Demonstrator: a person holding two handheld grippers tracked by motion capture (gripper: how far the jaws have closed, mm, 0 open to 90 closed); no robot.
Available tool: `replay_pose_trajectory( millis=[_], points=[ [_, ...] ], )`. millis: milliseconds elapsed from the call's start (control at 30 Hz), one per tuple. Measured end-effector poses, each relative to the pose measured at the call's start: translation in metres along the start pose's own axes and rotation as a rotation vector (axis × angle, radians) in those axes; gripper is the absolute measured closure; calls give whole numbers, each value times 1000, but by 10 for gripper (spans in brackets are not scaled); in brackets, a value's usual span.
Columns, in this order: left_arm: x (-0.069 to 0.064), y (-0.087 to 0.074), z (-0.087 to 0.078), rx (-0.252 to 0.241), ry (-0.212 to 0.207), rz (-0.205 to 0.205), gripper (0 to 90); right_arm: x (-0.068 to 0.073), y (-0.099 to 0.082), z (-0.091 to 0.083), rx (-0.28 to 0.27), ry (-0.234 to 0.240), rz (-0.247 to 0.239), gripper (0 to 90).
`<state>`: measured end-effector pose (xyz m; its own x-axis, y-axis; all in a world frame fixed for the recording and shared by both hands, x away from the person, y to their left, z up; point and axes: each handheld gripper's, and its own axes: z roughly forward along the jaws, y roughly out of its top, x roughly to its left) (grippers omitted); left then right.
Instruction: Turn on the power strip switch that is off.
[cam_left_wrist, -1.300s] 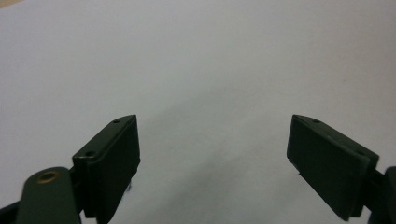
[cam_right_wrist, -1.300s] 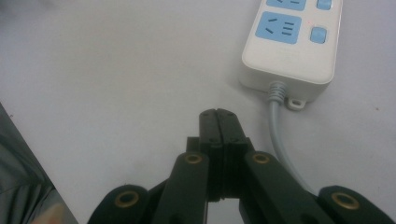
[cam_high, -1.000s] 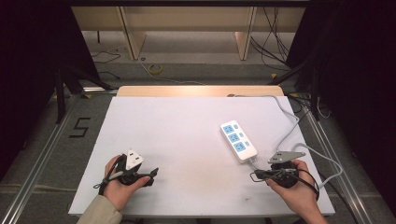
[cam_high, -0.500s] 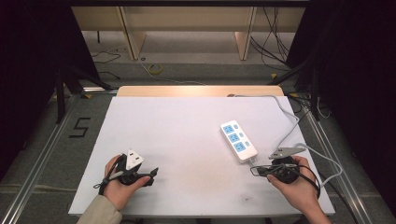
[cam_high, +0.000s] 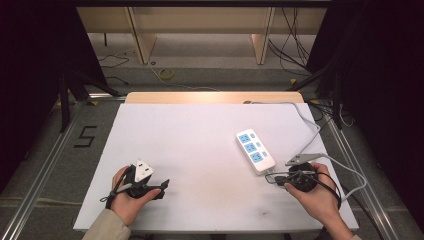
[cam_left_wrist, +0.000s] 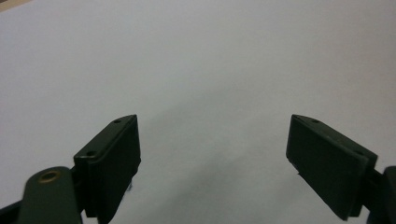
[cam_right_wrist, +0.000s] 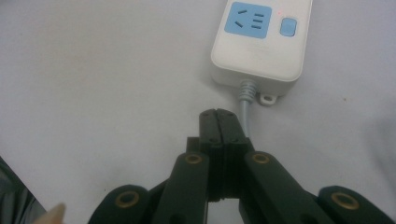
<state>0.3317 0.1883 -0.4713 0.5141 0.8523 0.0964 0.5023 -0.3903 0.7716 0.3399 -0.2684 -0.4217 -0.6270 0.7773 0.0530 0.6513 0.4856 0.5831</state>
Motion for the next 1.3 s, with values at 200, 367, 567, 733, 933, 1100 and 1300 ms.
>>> replay_pose_trajectory(
  millis=[200,367,567,733,933,1100,1300],
  points=[
    [0,0,0,-1,1,-1,176,-1,4,2,6,0,3,900],
    [0,0,0,-3,3,-2,176,-3,9,2,14,-6,11,900],
    [0,0,0,-2,3,0,178,-4,15,3,20,-13,10,900],
    [0,0,0,-2,5,0,178,-4,19,4,22,-16,12,900],
    [0,0,0,-3,5,0,179,-5,23,5,32,-13,17,900],
    [0,0,0,-4,7,0,179,-7,27,6,46,-11,18,900],
    [0,0,0,-3,7,0,180,-8,29,7,55,-7,23,900]
  ],
)
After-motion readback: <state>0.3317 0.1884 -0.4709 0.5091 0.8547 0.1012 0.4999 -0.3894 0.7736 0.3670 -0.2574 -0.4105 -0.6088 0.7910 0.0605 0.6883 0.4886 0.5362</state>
